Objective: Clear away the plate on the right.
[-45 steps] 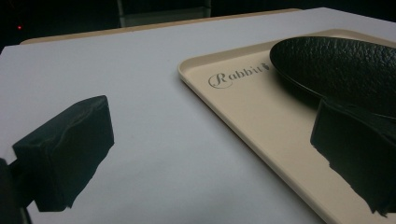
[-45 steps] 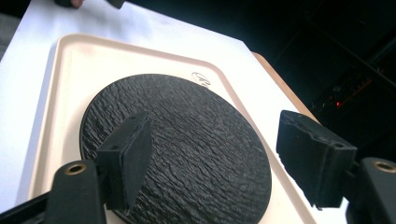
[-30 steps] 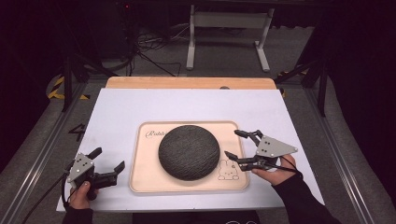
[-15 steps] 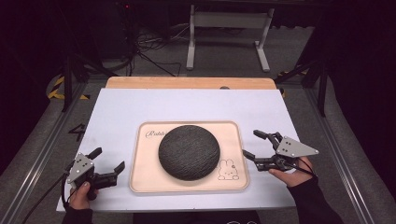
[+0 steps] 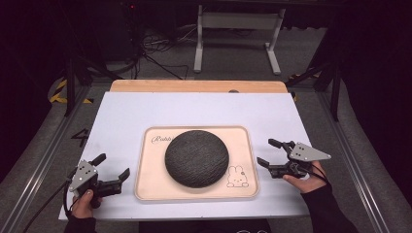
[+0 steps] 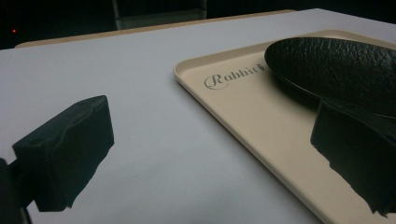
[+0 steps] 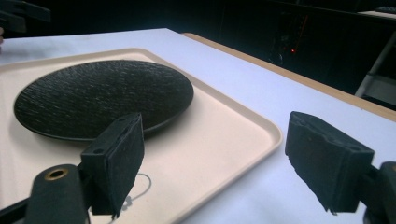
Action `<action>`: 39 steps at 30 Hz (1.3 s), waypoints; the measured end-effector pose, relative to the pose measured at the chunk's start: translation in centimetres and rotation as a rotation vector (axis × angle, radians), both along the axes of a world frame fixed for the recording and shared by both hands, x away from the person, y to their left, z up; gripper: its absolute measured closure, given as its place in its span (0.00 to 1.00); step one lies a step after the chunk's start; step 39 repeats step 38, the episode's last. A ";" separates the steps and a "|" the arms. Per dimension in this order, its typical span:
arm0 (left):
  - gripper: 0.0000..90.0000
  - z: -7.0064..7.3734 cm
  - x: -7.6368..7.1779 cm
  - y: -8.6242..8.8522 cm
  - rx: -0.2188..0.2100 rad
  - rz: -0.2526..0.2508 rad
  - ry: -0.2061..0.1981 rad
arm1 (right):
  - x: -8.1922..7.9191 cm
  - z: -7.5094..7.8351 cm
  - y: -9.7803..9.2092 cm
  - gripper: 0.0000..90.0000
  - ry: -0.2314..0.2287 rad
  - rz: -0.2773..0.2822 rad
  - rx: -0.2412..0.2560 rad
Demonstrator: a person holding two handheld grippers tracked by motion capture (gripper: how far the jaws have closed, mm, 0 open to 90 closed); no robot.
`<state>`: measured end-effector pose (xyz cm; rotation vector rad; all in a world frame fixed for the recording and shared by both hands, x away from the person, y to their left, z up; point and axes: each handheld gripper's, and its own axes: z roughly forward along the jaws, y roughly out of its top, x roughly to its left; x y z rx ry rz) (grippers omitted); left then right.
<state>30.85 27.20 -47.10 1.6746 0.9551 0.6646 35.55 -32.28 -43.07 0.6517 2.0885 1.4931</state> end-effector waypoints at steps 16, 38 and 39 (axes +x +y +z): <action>0.00 0.0 0.0 0.0 0.003 -0.006 -0.001 | -0.1 -2.3 -0.3 0.18 0.145 -0.023 0.038; 0.00 0.0 0.0 0.0 0.006 -0.019 0.001 | -0.4 -2.5 0.8 0.10 0.115 0.088 -0.076; 0.00 0.0 0.0 0.0 0.006 -0.019 0.001 | -0.4 -2.5 0.8 0.10 0.115 0.088 -0.076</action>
